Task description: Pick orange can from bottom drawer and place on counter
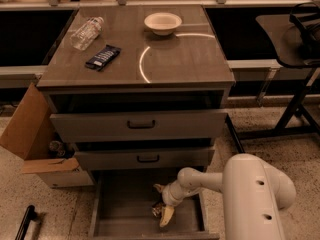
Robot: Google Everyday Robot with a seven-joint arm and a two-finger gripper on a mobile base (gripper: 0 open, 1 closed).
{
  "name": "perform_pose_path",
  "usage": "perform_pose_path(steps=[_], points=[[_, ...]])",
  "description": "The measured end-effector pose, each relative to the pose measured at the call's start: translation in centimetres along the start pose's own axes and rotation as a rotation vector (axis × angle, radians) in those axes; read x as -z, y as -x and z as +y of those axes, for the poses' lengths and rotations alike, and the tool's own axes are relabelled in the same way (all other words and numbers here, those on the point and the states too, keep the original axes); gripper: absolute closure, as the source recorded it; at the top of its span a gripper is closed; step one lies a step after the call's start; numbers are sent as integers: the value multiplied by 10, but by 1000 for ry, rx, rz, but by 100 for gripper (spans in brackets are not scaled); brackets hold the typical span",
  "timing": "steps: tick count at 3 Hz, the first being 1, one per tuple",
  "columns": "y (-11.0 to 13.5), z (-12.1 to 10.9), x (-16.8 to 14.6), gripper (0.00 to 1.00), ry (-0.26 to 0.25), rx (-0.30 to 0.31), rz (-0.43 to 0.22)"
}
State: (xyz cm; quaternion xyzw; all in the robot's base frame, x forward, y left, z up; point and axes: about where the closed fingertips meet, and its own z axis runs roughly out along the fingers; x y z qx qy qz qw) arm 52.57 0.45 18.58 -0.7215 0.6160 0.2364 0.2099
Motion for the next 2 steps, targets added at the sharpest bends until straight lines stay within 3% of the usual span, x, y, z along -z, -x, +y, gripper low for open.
perform_pose_path(steps=[2], points=[[-26, 0, -25, 0, -5, -27, -5]])
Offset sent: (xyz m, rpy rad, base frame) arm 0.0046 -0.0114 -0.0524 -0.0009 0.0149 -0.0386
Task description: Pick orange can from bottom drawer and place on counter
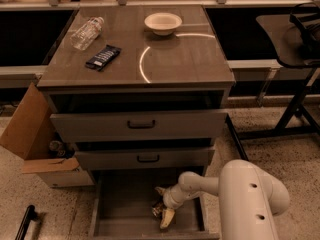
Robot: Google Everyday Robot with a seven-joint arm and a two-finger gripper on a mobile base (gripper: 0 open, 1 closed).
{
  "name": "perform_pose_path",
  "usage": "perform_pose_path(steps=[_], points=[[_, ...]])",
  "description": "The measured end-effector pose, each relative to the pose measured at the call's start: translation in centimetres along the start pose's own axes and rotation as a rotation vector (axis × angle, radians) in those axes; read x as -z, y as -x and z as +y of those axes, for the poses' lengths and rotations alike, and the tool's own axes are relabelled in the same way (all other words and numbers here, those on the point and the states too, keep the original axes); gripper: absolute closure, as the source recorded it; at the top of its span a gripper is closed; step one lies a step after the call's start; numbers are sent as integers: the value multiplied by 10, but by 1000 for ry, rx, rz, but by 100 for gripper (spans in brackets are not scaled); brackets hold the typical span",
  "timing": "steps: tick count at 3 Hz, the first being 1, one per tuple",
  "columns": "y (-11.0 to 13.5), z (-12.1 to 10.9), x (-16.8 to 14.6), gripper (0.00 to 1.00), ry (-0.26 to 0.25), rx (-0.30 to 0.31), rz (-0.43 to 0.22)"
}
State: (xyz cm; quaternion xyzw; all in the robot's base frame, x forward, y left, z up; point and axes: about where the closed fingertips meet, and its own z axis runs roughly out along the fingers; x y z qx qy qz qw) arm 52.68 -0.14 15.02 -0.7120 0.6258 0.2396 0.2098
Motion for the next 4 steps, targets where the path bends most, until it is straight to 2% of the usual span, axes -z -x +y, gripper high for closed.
perform_pose_path(steps=[1, 2, 3, 4], points=[[-9, 0, -13, 0, 13, -10, 3], [-23, -2, -19, 19, 18, -30, 20], [-36, -2, -18, 50, 12, -40, 33], [-40, -2, -17, 73, 14, -31, 23]])
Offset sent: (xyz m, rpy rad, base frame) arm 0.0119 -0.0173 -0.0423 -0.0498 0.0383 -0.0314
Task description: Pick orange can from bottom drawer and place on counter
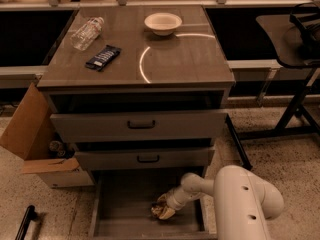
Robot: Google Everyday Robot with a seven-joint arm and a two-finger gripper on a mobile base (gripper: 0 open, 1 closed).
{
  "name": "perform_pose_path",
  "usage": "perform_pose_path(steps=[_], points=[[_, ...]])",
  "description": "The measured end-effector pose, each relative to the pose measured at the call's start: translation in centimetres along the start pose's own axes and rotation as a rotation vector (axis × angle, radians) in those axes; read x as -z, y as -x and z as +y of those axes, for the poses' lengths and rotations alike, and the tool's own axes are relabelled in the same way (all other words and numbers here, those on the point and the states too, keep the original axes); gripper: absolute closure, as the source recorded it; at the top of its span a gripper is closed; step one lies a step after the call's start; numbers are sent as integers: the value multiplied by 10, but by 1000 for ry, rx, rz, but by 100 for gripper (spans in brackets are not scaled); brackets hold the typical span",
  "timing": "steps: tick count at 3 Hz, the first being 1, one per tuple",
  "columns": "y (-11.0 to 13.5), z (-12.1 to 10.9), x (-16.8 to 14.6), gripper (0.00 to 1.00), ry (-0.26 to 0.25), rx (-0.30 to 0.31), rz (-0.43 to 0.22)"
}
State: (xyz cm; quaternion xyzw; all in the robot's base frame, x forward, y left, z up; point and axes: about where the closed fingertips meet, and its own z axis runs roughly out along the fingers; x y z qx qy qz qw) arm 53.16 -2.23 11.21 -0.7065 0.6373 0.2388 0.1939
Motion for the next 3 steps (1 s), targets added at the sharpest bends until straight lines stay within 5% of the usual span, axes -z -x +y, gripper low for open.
perform_pose_path(steps=[1, 3], points=[[21, 7, 42, 96, 1, 57, -57], [86, 17, 211, 100, -71, 270, -169]])
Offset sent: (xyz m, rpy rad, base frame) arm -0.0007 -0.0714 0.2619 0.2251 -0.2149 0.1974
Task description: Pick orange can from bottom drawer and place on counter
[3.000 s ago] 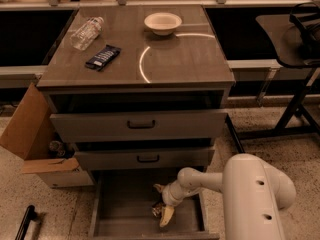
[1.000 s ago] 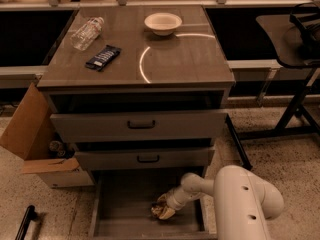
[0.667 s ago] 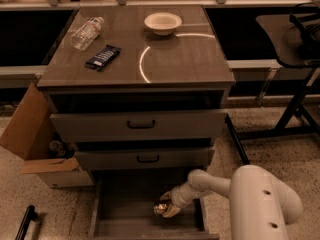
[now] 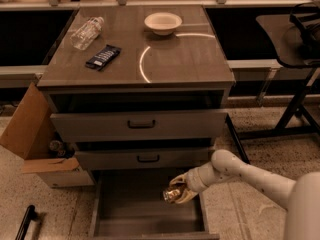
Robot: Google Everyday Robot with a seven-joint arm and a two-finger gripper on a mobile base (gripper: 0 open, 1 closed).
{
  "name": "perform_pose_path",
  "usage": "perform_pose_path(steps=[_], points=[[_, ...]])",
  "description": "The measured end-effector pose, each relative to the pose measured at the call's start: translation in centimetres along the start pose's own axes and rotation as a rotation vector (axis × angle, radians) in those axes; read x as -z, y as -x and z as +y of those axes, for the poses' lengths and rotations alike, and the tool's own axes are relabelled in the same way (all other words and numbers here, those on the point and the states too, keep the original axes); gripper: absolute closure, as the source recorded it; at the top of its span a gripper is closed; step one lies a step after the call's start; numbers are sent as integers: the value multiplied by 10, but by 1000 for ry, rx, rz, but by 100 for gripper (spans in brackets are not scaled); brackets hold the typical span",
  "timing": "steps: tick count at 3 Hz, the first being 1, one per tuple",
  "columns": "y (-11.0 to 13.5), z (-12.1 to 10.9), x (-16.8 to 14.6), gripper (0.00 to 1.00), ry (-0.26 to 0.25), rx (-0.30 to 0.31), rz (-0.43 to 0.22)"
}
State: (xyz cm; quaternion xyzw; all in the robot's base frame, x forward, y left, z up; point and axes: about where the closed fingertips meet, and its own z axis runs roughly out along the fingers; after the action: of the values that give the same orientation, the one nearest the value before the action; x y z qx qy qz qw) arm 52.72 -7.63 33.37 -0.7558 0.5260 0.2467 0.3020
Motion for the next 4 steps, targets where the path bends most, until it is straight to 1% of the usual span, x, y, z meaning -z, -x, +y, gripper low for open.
perform_pose_path(steps=[1, 3, 4], points=[[40, -8, 63, 100, -61, 104, -16], [41, -10, 66, 100, -65, 108, -12], [59, -12, 117, 100, -113, 147, 6]])
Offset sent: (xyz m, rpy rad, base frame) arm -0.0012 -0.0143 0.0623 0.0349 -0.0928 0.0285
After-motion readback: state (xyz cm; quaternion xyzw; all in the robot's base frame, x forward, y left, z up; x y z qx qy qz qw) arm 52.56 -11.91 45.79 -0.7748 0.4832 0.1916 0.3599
